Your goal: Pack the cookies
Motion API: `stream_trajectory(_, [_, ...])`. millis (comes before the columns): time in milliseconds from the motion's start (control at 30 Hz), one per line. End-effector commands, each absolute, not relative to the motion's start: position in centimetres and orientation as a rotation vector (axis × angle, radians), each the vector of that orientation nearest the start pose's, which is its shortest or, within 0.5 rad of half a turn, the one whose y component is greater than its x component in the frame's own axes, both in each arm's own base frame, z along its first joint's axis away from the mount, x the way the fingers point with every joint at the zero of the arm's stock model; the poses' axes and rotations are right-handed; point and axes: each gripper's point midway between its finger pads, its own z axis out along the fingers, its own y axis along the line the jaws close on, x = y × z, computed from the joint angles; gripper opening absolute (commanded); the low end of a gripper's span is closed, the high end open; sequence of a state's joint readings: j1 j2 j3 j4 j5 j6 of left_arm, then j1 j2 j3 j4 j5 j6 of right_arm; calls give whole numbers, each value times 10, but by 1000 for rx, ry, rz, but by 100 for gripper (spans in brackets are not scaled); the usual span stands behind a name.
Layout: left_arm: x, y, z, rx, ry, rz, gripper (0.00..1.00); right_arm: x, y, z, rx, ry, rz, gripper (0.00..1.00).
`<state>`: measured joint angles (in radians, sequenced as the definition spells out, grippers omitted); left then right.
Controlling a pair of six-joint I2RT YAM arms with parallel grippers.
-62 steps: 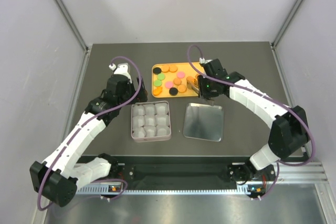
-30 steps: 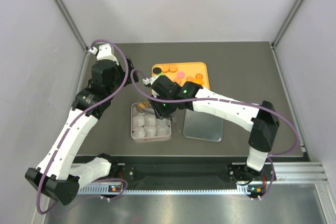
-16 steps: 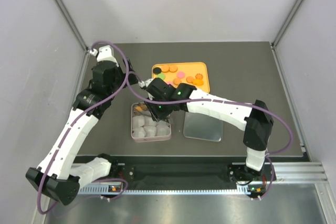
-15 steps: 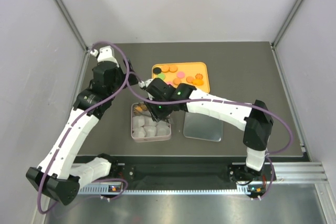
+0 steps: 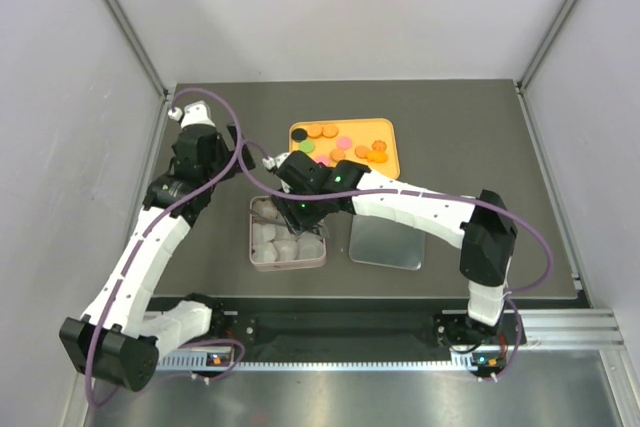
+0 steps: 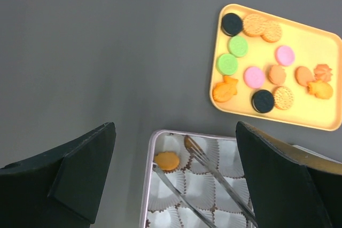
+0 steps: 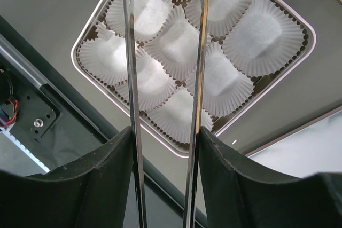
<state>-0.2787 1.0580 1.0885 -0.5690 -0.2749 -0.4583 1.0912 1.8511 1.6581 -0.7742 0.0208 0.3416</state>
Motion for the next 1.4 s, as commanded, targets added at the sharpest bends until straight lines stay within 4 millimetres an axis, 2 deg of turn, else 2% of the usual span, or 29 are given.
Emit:
stream_trajectory(0, [324, -53, 253, -408, 2036, -209, 99, 208, 425, 194, -898, 2325, 599, 50])
stream_trajectory(100, [322, -46, 242, -467, 2051, -230, 99, 209, 418, 202, -876, 2315, 608, 50])
stream_trajectory(267, [318, -46, 214, -506, 2102, -276, 99, 217, 401, 215, -826, 2298, 599, 49])
stream_trajectory(300, [318, -47, 209, -512, 2112, -285, 99, 218, 396, 223, -804, 2286, 604, 48])
stream_trajectory(367, [316, -50, 194, -528, 2145, -320, 99, 228, 379, 222, -763, 2299, 579, 48])
stream_trajectory(400, [317, -51, 195, -528, 2141, -334, 99, 226, 376, 224, -759, 2296, 581, 48])
stream_trajectory(467, [313, -55, 182, -528, 2171, -360, 99, 236, 361, 230, -716, 2290, 565, 48])
stream_trajectory(600, [306, -64, 158, -559, 2217, -420, 98, 255, 324, 225, -635, 2316, 497, 48])
stream_trajectory(633, [301, -66, 147, -593, 2237, -433, 98, 264, 309, 217, -595, 2341, 468, 48])
stream_trajectory(700, [296, -67, 140, -612, 2250, -444, 98, 271, 293, 216, -568, 2343, 445, 48])
stream_trajectory(733, [293, -67, 134, -633, 2261, -448, 98, 279, 280, 209, -534, 2363, 416, 48])
stream_trajectory(833, [287, -67, 126, -671, 2270, -454, 98, 293, 258, 200, -490, 2379, 373, 48])
stream_trajectory(967, [283, -77, 117, -673, 2295, -520, 97, 311, 243, 190, -439, 2391, 356, 48])
stream_trajectory(1100, [280, -88, 108, -684, 2316, -598, 97, 329, 240, 180, -413, 2398, 328, 48])
stream_trajectory(1200, [276, -93, 100, -688, 2338, -632, 97, 337, 240, 173, -402, 2408, 305, 48])
stream_trajectory(1367, [273, -94, 98, -686, 2339, -644, 97, 337, 243, 161, -413, 2436, 311, 48])
